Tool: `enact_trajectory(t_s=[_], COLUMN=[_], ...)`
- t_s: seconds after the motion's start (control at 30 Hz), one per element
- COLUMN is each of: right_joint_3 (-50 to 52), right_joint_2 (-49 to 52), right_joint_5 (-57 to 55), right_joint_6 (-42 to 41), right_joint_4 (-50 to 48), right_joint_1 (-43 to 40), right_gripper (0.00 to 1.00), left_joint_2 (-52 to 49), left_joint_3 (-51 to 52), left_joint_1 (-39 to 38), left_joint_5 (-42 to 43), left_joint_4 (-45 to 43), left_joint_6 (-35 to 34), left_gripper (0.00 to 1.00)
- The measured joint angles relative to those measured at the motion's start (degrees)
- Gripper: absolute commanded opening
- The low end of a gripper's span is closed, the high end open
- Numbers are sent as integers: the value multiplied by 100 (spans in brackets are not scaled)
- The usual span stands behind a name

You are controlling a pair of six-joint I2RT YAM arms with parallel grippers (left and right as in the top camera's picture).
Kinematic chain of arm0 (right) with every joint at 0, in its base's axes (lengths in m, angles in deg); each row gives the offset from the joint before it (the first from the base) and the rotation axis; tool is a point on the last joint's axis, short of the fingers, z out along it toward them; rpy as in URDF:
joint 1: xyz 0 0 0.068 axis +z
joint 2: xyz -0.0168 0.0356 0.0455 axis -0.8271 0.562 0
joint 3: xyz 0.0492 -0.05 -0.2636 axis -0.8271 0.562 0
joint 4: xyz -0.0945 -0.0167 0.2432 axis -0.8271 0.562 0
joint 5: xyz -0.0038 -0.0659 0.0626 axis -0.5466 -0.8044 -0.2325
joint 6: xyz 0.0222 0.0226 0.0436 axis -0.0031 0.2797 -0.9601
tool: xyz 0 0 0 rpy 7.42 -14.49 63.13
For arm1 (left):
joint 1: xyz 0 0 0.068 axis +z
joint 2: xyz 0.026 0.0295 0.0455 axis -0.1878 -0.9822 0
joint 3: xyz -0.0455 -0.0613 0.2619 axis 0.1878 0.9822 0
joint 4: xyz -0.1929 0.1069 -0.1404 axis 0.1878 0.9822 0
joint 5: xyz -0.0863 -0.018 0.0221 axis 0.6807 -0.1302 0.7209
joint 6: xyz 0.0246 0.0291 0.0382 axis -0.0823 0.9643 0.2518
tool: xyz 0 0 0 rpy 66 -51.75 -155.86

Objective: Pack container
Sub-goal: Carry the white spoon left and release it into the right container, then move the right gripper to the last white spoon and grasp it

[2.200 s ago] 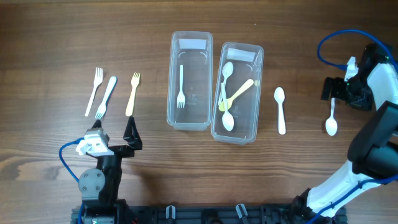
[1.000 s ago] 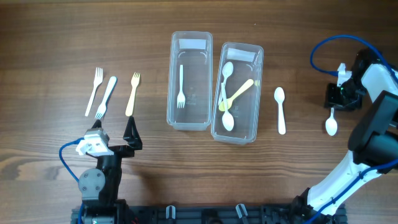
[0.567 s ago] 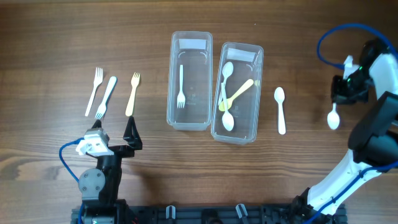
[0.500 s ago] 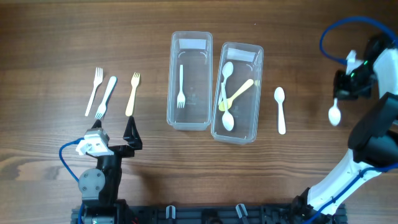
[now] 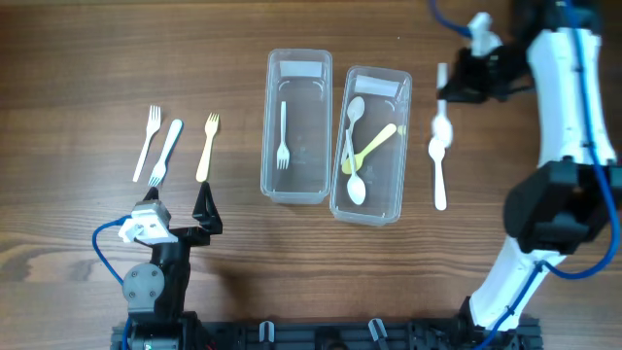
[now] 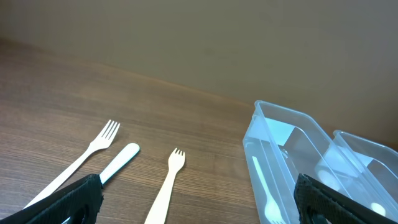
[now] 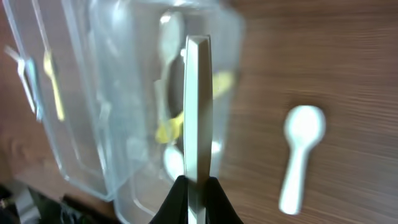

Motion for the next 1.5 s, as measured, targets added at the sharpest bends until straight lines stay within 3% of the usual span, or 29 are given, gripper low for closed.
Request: enact_trajectory(t_s=[0.03, 0.1, 0.2, 0.27, 0.3, 0.33, 0.67, 0.9, 1.2, 1.5], right_joint_3=[0, 0, 0, 0, 0, 0, 0, 0, 42, 1355], right_joint_2=[0, 0, 0, 0, 0, 0, 0, 0, -2, -55], right_joint_5=[-7, -92, -269, -374, -426, -455, -1405, -2264, -2363, -2514], right_joint_6=[-15, -61, -216, -286, -337, -367, -428, -358, -221, -201], right_joint_4=[-4, -24, -68, -81, -85, -90, -109, 533, 431, -315], right_joint_1=[212, 601, 992, 1137, 1167, 1172, 1001, 525, -98, -107], right_gripper=[10, 31, 41, 72, 96, 100, 100, 100, 100, 100], left_joint_2=[0, 0, 0, 0, 0, 0, 0, 0, 0, 0], left_joint_3=[0, 0, 0, 0, 0, 0, 0, 0, 0, 0], left_joint_1=[0, 0, 0, 0, 0, 0, 0, 0, 0, 0], left_joint_5=[0, -2, 0, 0, 0, 0, 0, 0, 0, 0], left_joint_4=[0, 0, 0, 0, 0, 0, 0, 0, 0, 0], left_joint_6=[0, 0, 0, 0, 0, 0, 0, 0, 0, 0], left_gripper=[100, 100, 100, 100, 100, 100, 100, 100, 100, 100])
